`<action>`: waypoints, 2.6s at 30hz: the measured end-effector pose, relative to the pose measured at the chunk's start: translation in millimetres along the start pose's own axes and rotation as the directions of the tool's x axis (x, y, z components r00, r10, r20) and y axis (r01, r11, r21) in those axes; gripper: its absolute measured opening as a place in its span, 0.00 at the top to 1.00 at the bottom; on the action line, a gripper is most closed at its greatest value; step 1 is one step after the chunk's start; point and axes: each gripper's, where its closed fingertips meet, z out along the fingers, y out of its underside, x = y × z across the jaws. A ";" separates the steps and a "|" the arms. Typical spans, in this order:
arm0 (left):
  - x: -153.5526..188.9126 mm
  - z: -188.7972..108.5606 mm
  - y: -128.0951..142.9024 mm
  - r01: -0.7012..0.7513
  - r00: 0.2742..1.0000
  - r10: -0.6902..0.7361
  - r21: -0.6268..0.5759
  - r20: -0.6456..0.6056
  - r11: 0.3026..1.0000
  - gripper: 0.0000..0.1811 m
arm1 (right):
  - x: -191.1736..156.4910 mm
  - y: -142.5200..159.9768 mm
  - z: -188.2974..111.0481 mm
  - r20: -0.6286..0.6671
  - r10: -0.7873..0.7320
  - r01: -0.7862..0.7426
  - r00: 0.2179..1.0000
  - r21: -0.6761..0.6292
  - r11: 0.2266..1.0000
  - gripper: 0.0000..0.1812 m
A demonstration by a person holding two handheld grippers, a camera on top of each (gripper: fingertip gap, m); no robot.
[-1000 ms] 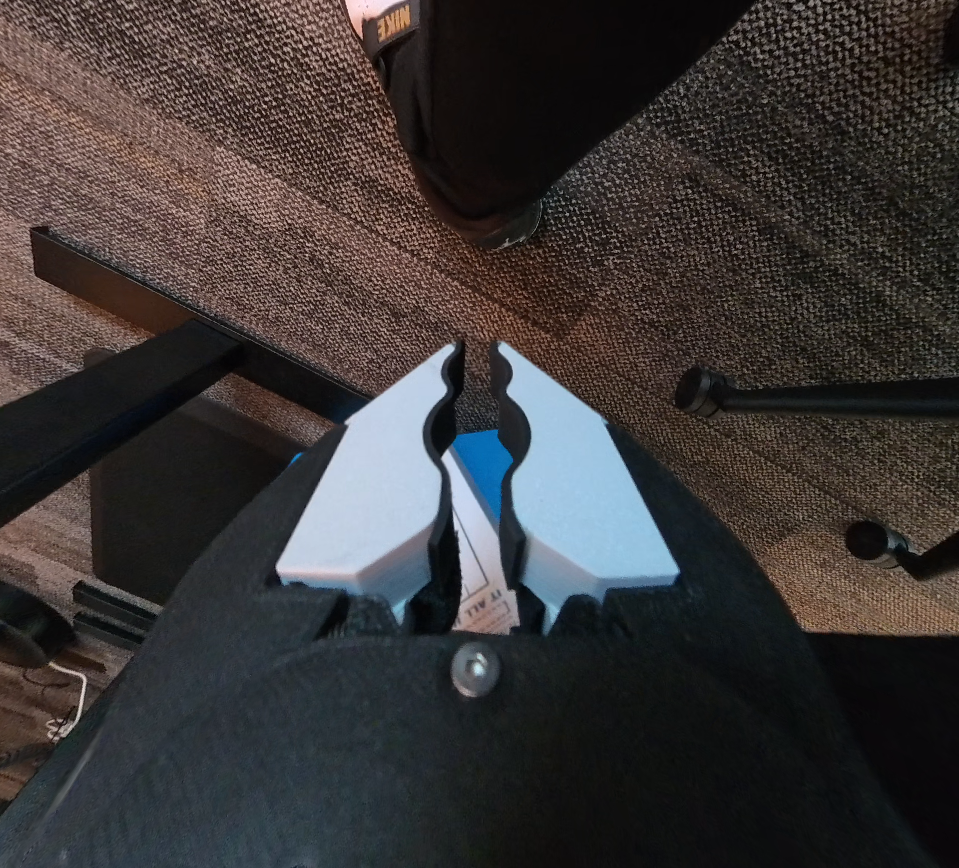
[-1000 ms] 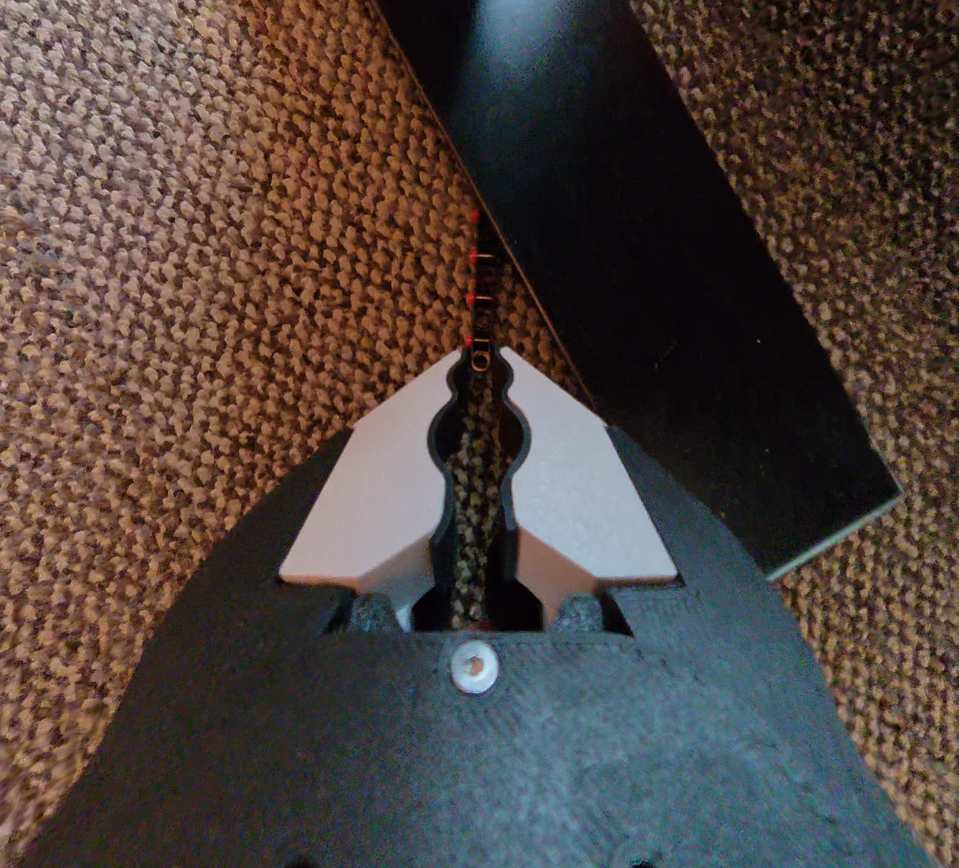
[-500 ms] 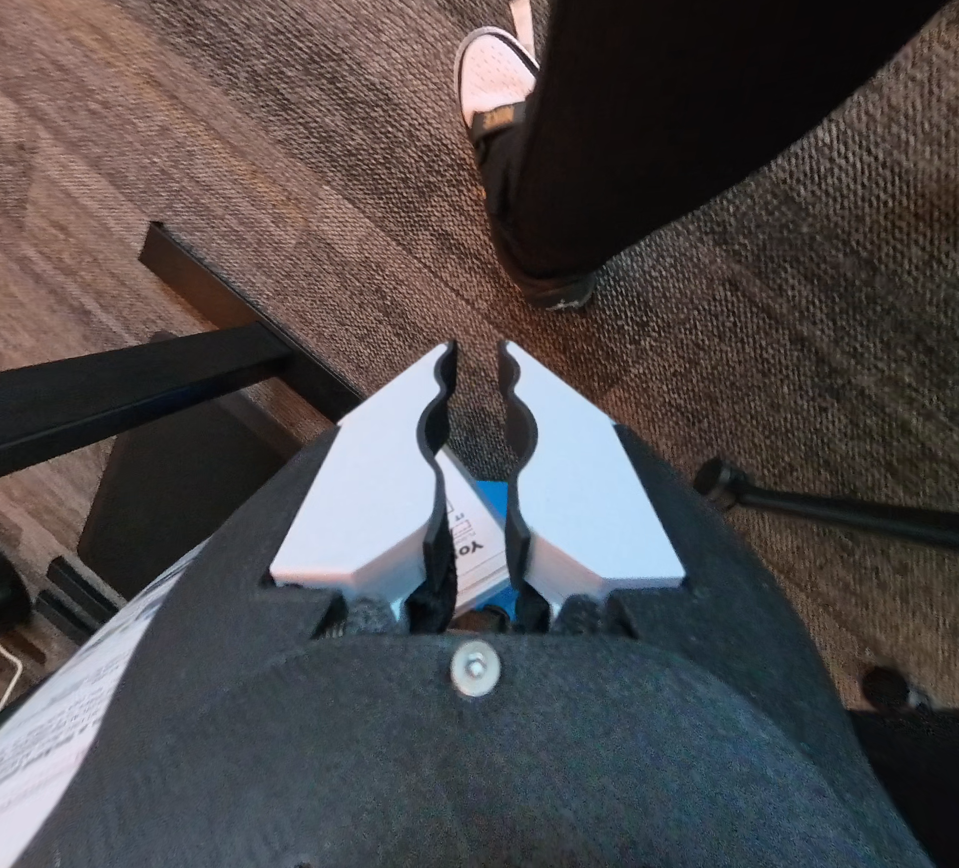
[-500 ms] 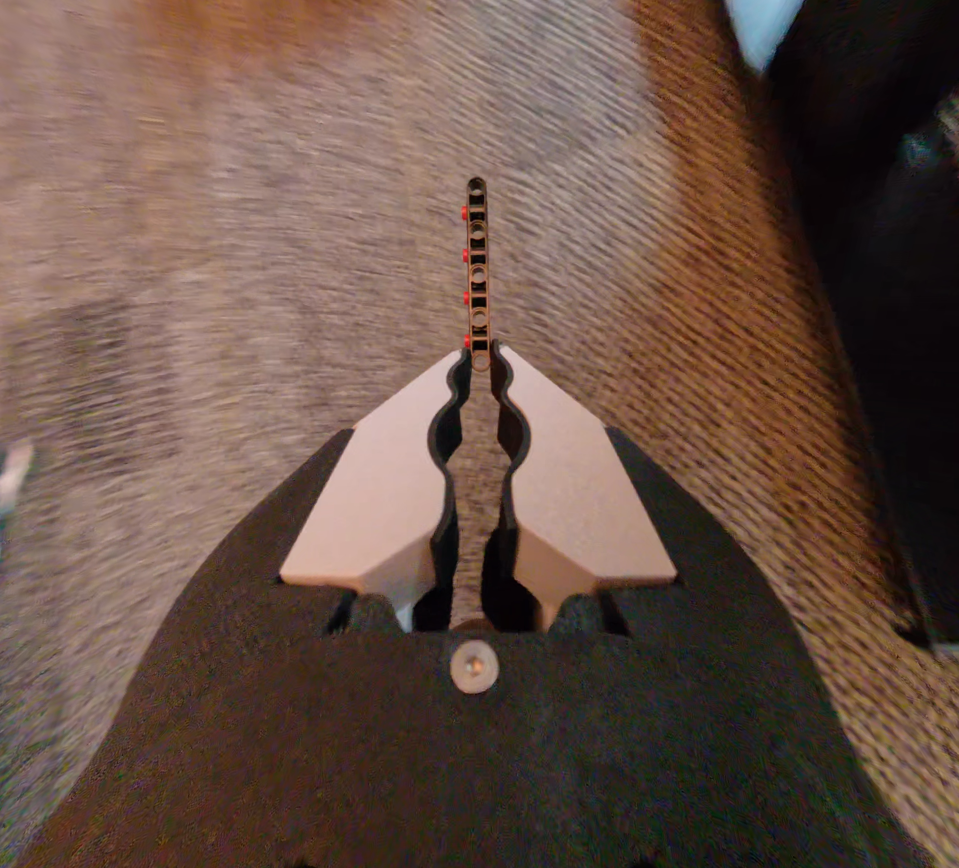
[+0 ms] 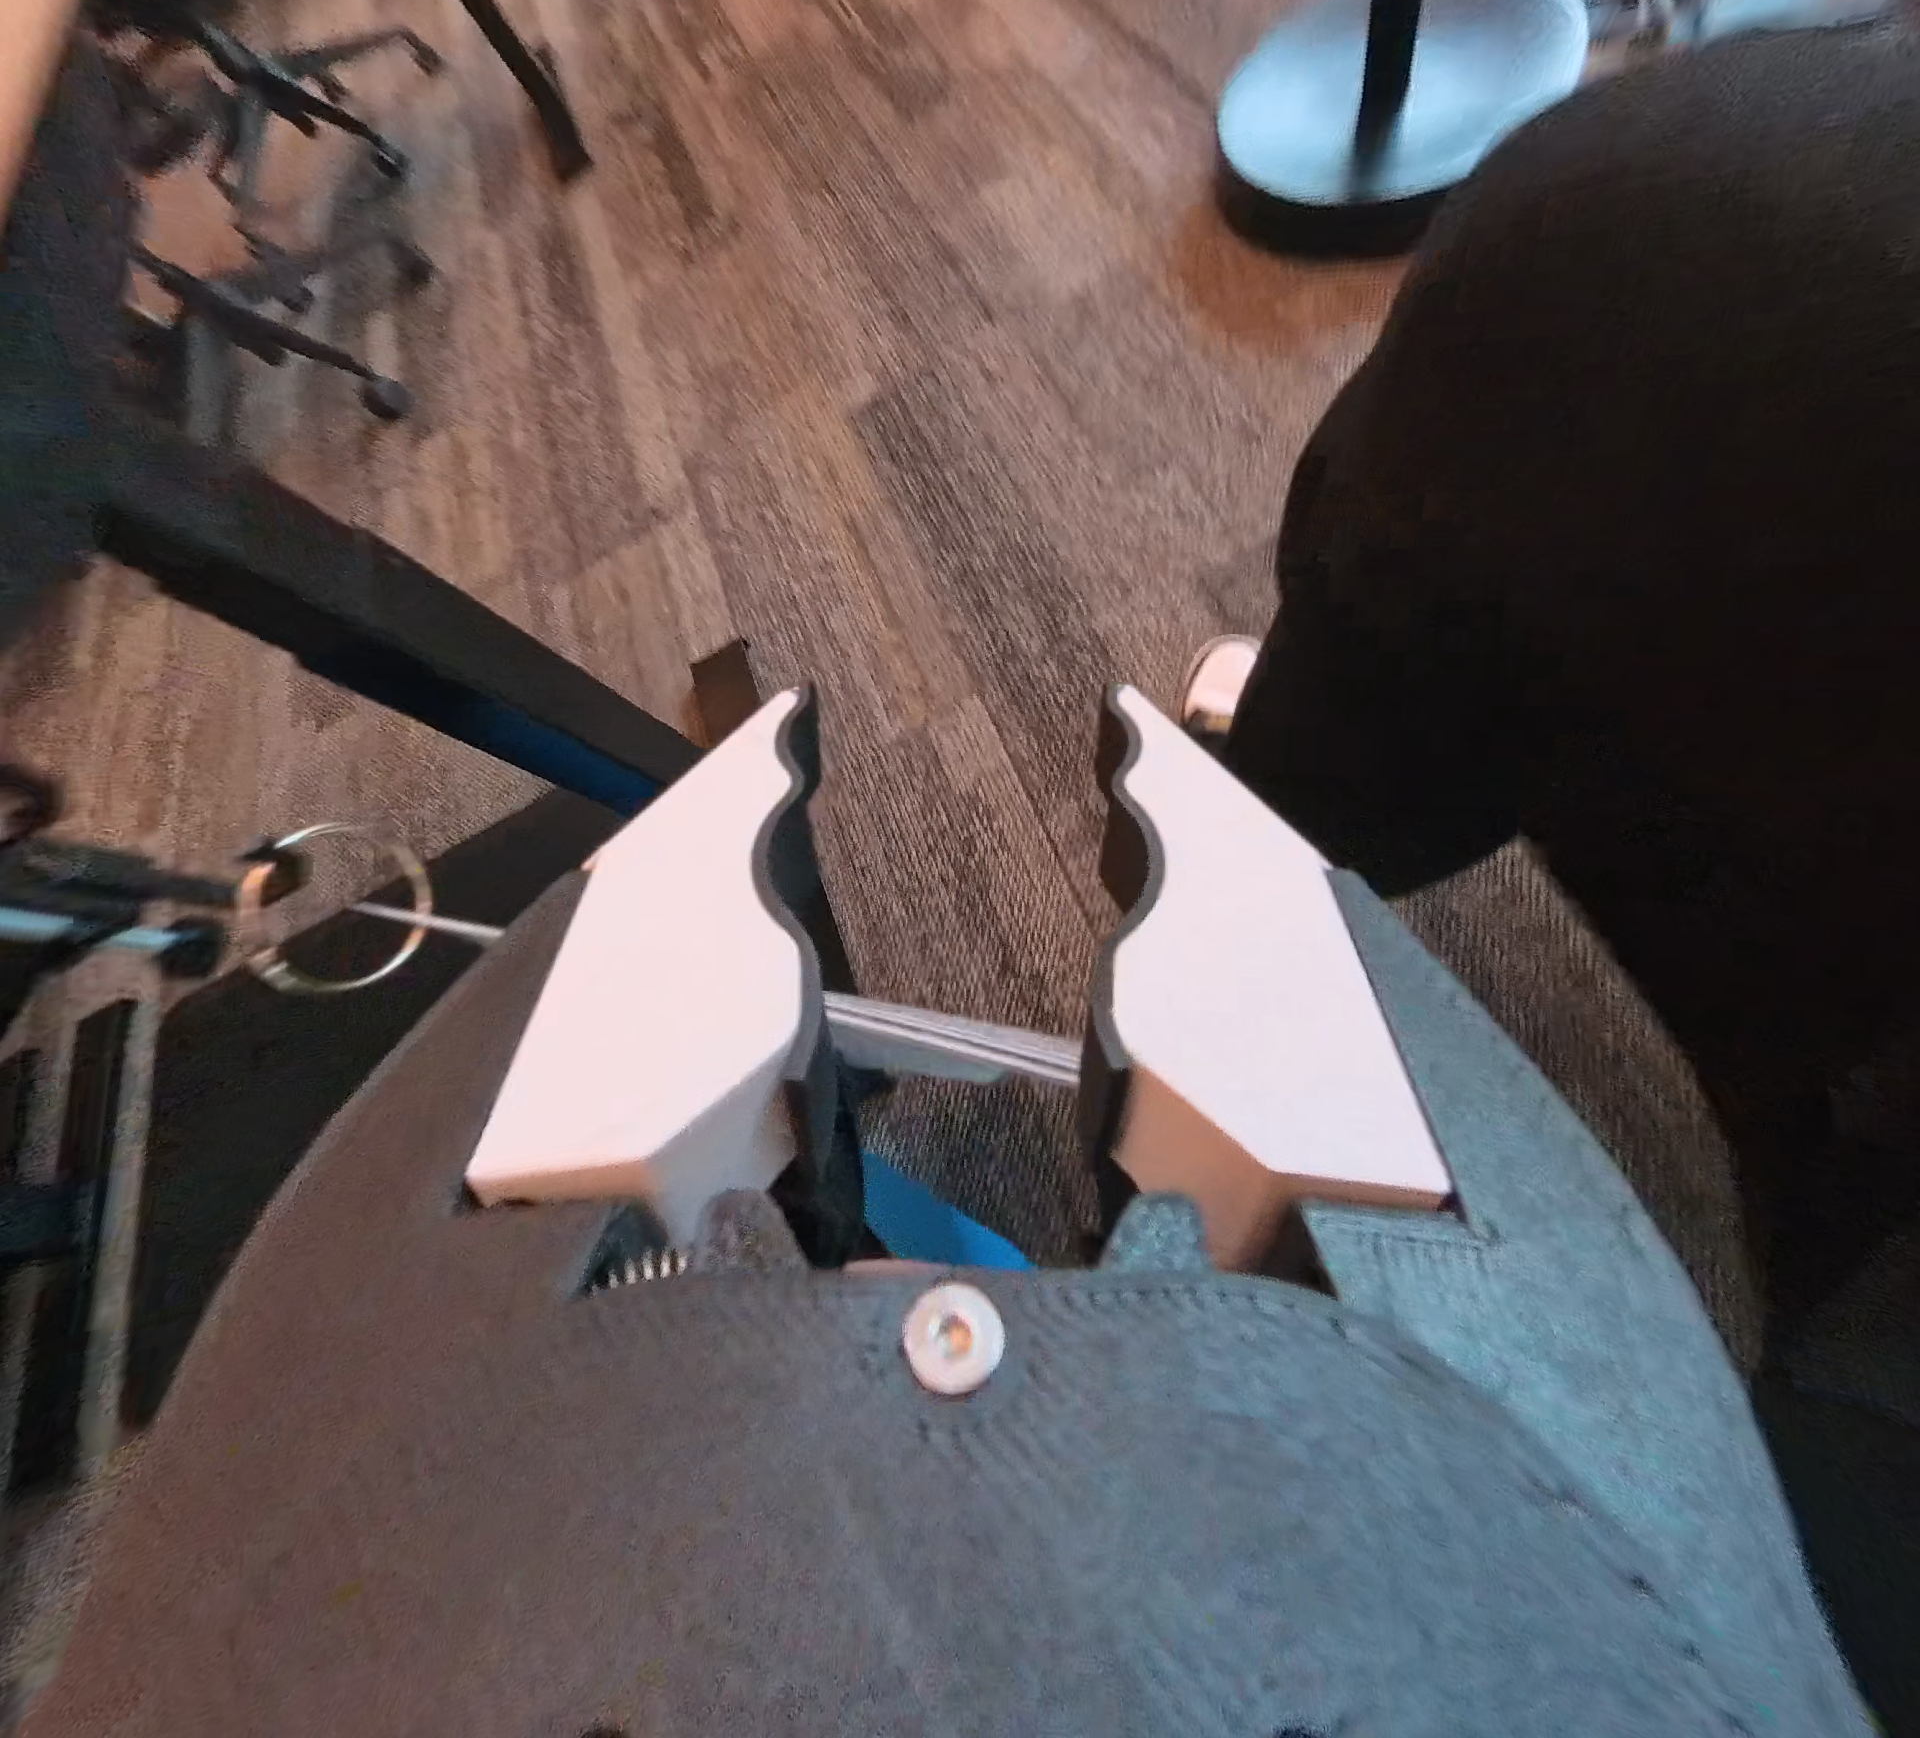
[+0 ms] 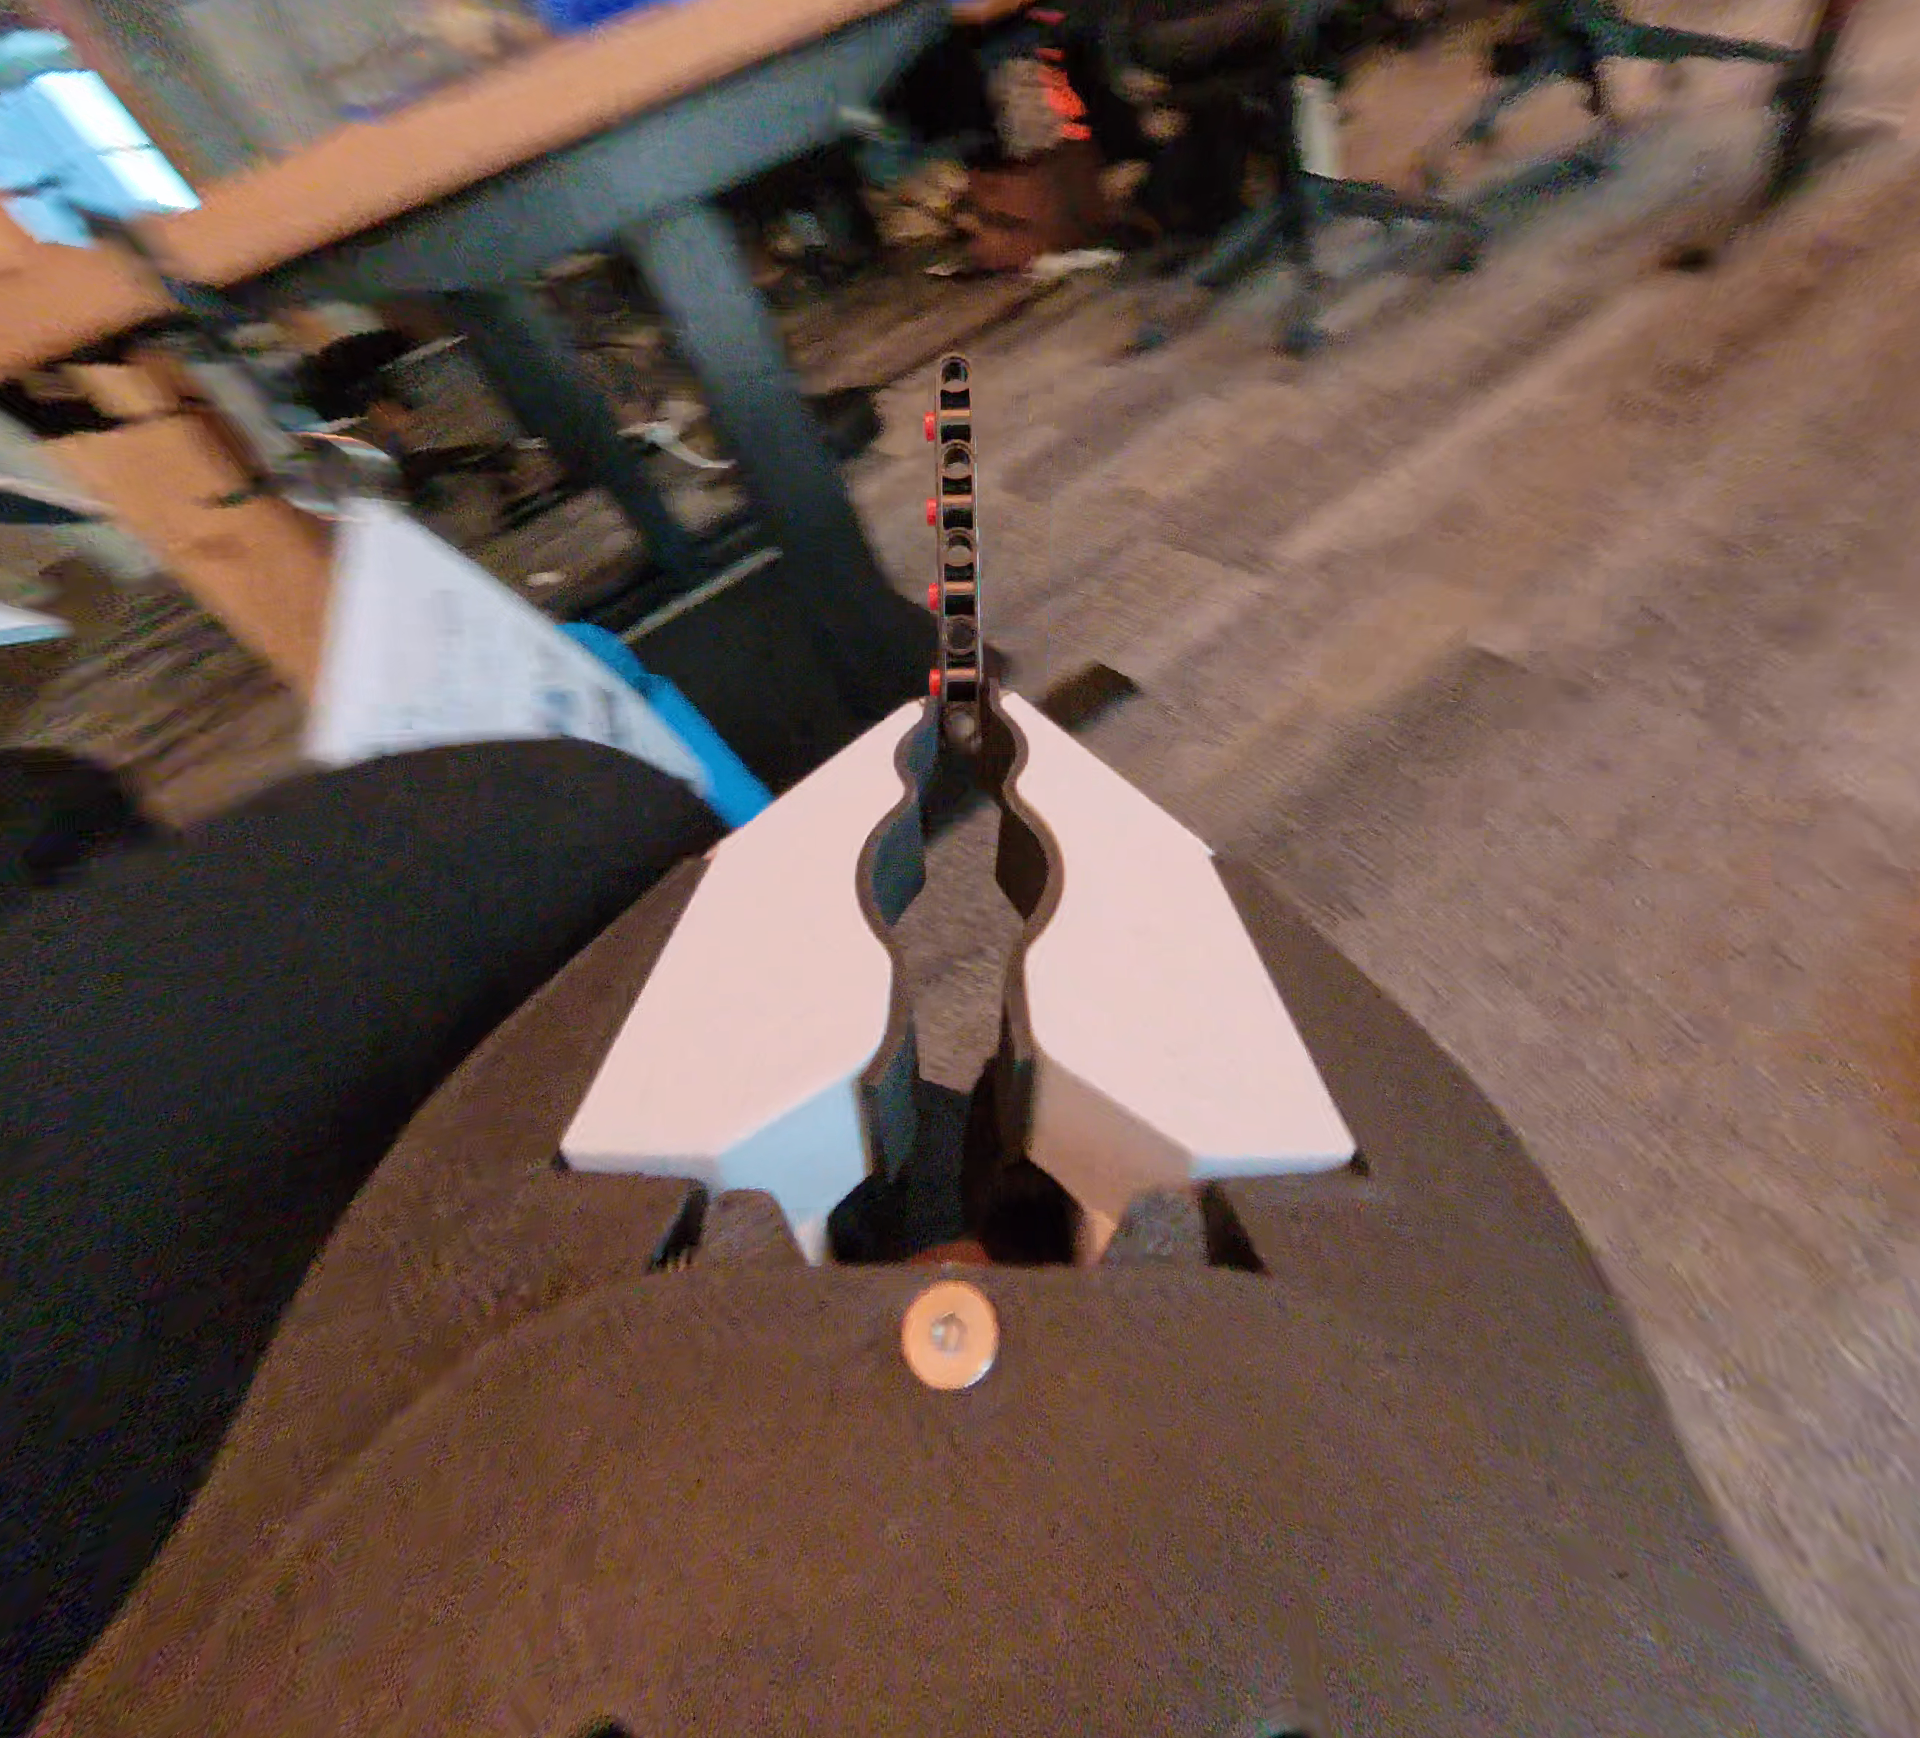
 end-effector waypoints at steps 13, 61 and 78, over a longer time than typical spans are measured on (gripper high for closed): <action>-21.5 -225.2 -124.3 0.242 0.967 -0.153 0.547 -0.204 0.802 0.67 | -443.4 -141.8 3.5 0.736 -0.034 0.002 0.676 0.045 0.999 0.97; -200.1 -584.0 182.3 0.351 0.778 -0.621 0.756 0.093 0.553 0.96 | -958.8 12.3 116.9 0.982 0.183 0.287 -0.034 -0.166 0.943 0.91; -370.3 -550.5 192.2 0.419 0.871 -0.479 0.682 -0.114 0.600 0.97 | -962.4 -53.4 285.4 0.933 -0.217 0.261 0.287 0.142 0.955 0.81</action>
